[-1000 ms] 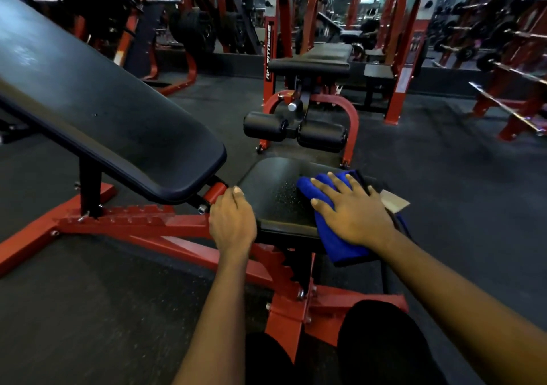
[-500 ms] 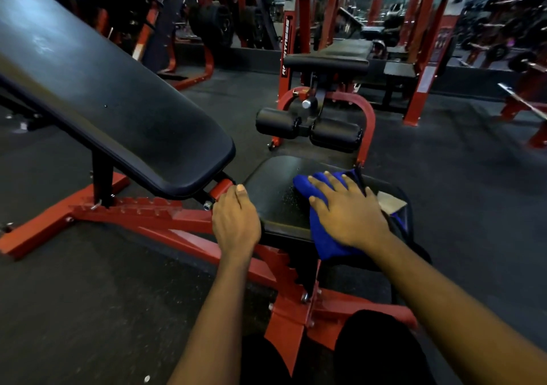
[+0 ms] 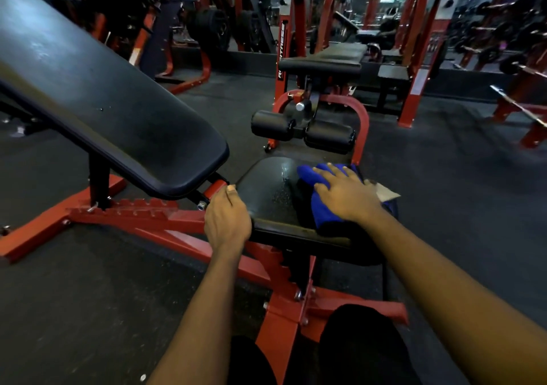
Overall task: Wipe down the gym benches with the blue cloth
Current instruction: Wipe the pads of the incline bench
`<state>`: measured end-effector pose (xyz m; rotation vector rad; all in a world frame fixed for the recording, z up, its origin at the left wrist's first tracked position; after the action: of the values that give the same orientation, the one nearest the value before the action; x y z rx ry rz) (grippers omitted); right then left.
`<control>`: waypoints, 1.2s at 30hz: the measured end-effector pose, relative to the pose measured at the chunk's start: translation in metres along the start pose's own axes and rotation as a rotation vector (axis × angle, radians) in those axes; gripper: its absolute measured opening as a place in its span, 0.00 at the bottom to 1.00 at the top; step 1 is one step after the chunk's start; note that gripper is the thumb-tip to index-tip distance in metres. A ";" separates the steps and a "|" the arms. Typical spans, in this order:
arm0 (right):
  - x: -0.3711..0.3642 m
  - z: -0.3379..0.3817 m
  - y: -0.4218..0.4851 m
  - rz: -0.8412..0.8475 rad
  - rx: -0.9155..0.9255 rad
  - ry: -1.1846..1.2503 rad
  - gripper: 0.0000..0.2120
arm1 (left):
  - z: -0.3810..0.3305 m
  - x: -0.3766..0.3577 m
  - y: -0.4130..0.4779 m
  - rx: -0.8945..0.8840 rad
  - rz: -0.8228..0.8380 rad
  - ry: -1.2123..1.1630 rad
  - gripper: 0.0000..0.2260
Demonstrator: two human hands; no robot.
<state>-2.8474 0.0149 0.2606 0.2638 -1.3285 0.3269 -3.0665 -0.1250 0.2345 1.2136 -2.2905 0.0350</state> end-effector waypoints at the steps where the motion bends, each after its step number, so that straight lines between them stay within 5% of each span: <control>1: 0.004 -0.015 0.000 -0.012 -0.041 0.019 0.25 | 0.000 0.000 -0.001 -0.004 -0.003 -0.005 0.19; 7: 0.020 -0.062 0.013 -0.015 -0.277 0.146 0.23 | 0.000 0.002 -0.003 0.008 -0.004 0.006 0.18; 13: 0.003 -0.042 -0.068 -0.185 -0.239 0.111 0.24 | -0.002 -0.001 -0.002 -0.047 -0.032 0.037 0.19; 20: 0.008 -0.009 0.030 0.055 -0.185 0.023 0.25 | 0.000 -0.002 0.000 -0.071 -0.041 0.024 0.19; 27: -0.003 -0.002 -0.006 0.011 0.155 -0.046 0.23 | 0.004 -0.003 0.000 -0.045 -0.055 -0.029 0.19; 36: -0.010 0.042 0.106 0.083 0.076 0.014 0.23 | 0.005 -0.001 -0.001 -0.042 -0.133 -0.097 0.18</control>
<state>-2.9273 0.0966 0.2607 0.2701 -1.3168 0.4492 -3.0680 -0.1261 0.2293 1.3700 -2.2752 -0.1219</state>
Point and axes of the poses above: each hand's wrist, its own y-axis towards the middle knuckle, its own x-axis out of the back of the hand, z = x × y, the point moved 8 cm from there along y, towards the middle knuckle, and after that the axes turned 3 degrees about -x, right-handed, at the moved point
